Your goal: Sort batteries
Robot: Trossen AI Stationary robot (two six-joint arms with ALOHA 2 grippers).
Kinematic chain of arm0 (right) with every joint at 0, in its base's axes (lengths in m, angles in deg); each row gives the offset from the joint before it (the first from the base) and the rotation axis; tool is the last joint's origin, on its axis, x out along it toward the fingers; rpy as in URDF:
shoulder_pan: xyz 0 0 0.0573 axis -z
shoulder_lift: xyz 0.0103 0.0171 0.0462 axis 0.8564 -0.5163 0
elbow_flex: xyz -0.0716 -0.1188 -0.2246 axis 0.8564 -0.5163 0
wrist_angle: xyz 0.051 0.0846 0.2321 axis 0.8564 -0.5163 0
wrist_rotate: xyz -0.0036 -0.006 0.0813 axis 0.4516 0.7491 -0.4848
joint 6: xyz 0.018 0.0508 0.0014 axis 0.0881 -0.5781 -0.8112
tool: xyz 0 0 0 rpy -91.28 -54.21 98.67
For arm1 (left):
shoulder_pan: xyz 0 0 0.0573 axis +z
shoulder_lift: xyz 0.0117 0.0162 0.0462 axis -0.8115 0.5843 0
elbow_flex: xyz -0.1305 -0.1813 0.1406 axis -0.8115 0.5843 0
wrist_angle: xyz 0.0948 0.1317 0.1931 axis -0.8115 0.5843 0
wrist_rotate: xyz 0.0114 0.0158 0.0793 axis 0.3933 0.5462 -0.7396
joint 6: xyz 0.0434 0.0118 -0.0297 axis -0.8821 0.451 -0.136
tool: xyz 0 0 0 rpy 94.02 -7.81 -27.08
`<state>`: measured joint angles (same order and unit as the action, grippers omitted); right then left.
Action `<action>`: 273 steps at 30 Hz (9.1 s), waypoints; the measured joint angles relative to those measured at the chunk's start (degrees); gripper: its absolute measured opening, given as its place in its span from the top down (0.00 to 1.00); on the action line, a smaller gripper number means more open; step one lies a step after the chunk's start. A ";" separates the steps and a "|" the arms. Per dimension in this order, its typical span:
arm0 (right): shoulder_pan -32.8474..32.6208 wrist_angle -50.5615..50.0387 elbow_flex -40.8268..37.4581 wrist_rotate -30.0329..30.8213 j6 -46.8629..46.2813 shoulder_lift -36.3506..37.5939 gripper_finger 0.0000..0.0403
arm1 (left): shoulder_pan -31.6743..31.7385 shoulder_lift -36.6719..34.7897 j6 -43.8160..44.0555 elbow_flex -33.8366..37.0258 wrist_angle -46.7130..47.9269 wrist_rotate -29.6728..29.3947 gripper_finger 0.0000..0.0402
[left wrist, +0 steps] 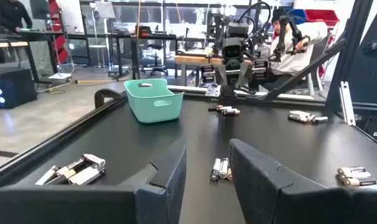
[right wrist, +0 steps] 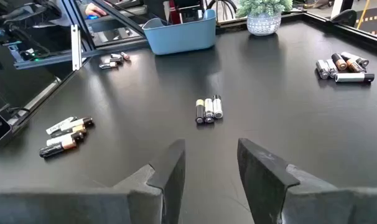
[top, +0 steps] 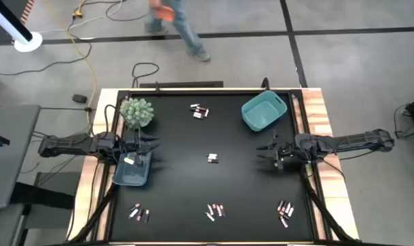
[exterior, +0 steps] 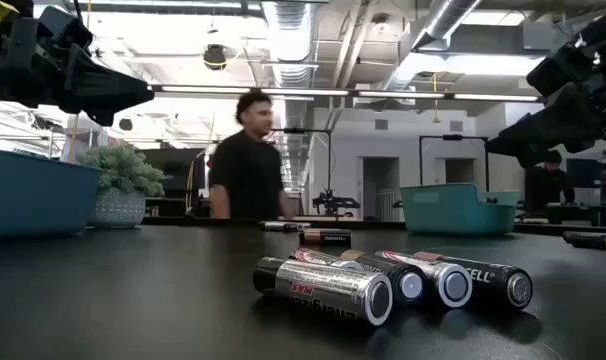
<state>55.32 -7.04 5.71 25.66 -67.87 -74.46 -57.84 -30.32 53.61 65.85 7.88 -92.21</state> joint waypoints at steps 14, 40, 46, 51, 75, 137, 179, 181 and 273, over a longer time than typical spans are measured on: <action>-0.01 0.00 0.00 -0.02 0.01 -0.02 0.59 | -0.01 -0.01 0.00 0.02 0.00 0.01 0.71; -0.02 0.00 0.00 0.00 0.01 -0.02 0.59 | -0.01 -0.02 0.00 0.01 0.00 0.01 0.71; 0.00 0.00 0.00 -0.02 0.00 0.00 0.59 | 0.00 -0.01 0.00 0.02 0.00 0.01 0.71; -0.02 0.01 0.00 -0.01 0.00 0.00 0.59 | -0.02 0.00 0.00 0.02 0.00 0.02 0.71; 0.00 0.02 0.00 0.00 0.00 0.00 0.59 | 0.00 0.00 0.00 0.02 0.00 0.00 0.71; -0.01 0.02 0.01 0.00 0.00 -0.02 0.59 | 1.50 1.89 19.92 -15.12 2.12 -14.45 0.82; 0.00 0.02 0.02 0.00 0.00 0.00 0.59 | 3.19 66.46 -18.78 -66.62 77.09 -12.02 0.64; -0.02 0.02 0.00 -0.02 0.02 -0.02 0.59 | 2.50 68.69 -21.35 -66.62 79.39 -10.21 0.65; 0.00 0.06 0.00 0.00 0.00 0.00 0.59 | -9.46 81.36 -49.50 -47.52 61.97 7.19 0.98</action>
<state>55.32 -6.98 5.71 25.66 -67.86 -74.46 -67.31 51.04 4.11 18.33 69.84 -85.02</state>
